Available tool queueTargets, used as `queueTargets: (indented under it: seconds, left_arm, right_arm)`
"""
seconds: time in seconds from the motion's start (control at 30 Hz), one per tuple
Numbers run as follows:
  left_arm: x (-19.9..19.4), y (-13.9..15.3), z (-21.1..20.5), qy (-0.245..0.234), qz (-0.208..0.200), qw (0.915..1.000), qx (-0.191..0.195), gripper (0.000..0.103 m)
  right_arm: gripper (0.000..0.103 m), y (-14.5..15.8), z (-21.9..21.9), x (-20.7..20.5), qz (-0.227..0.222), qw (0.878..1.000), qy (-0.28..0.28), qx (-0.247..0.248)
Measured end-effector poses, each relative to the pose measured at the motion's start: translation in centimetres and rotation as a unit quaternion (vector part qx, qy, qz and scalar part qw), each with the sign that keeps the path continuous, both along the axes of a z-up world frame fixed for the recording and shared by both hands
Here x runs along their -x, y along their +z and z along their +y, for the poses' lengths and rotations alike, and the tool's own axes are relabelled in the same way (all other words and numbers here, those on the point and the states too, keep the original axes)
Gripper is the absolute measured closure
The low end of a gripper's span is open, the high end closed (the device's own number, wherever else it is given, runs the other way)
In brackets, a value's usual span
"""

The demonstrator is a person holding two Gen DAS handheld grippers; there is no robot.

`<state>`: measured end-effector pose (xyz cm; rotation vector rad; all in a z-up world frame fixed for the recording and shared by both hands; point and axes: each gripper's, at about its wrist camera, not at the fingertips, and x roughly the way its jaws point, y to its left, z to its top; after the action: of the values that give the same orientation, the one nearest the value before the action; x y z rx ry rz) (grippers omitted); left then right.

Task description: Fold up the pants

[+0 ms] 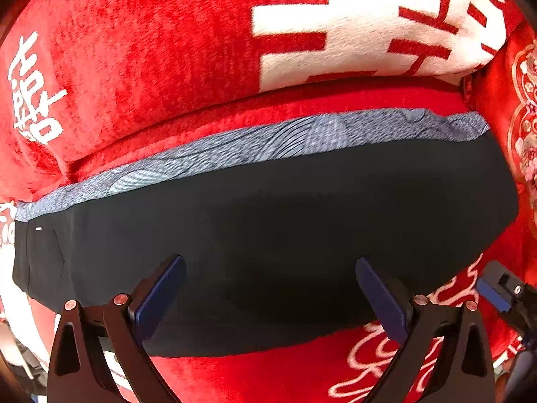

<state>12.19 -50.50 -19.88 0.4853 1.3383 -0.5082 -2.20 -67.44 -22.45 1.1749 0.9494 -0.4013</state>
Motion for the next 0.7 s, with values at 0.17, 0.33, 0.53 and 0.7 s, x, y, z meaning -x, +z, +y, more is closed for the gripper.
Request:
queueTargets:
  seconds: [0.17, 0.33, 0.53, 0.7]
  left_arm:
    - [1.3, -1.1, -2.7, -0.011, -0.007, 0.9999, 0.0, 0.001]
    - [1.9, -2.5, -3.6, 0.003, 0.005, 1.0, 0.003, 0.001]
    - [2.3, -2.6, -4.2, -0.005, 0.0, 1.0, -0.005, 0.001]
    - [2.5, -2.8, -4.9, 0.002, 0.005, 1.0, -0.005, 0.001]
  right_arm:
    - [0.028, 0.1, -0.5, 1.0, -0.021, 1.0, -0.013, 0.002]
    - [0.028, -0.3, -1.2, 1.7, -0.044, 0.998, -0.034, -0.013]
    - [0.028, -0.3, -1.7, 1.5, -0.053, 0.998, -0.037, -0.013]
    - [0.028, -0.7, -2.3, 1.4, -0.067, 0.996, -0.048, -0.026]
